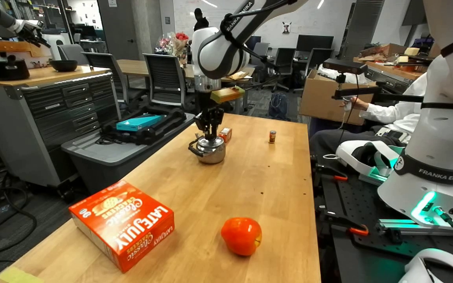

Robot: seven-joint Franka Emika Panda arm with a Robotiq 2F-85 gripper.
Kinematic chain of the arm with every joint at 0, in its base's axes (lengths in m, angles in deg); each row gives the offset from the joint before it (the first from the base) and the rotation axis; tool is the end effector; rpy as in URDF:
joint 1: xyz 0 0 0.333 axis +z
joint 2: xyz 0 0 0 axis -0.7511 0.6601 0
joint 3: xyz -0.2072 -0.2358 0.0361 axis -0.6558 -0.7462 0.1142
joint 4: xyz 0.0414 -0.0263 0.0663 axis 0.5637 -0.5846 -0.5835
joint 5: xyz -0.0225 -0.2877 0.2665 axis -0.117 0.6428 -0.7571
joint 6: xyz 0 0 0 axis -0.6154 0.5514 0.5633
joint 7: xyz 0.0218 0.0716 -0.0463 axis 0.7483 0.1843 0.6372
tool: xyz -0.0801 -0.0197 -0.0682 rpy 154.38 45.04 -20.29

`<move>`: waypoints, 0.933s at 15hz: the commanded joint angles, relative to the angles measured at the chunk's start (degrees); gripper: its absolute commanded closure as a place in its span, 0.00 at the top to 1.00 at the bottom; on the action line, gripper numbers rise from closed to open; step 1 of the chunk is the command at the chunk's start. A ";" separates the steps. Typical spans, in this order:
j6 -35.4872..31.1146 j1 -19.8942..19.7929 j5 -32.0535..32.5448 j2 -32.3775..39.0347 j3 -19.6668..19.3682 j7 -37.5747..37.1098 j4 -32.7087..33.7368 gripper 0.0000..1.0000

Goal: Place the lid on the teapot

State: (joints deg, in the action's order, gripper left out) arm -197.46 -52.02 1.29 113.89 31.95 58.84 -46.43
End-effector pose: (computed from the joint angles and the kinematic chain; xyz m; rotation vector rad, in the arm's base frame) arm 0.6283 -0.0781 0.2246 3.0841 -0.5455 -0.0867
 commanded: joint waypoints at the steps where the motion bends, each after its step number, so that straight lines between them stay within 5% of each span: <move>1: -0.56 1.21 1.58 -2.96 -0.94 -0.11 -4.22 0.68; 5: -2.17 1.51 2.27 -7.41 -0.29 1.62 -9.76 0.98; 14: -5.85 3.52 7.71 -21.25 0.38 4.66 -25.32 1.00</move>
State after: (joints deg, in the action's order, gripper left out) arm -201.70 -49.16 6.50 99.22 32.18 62.14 -64.93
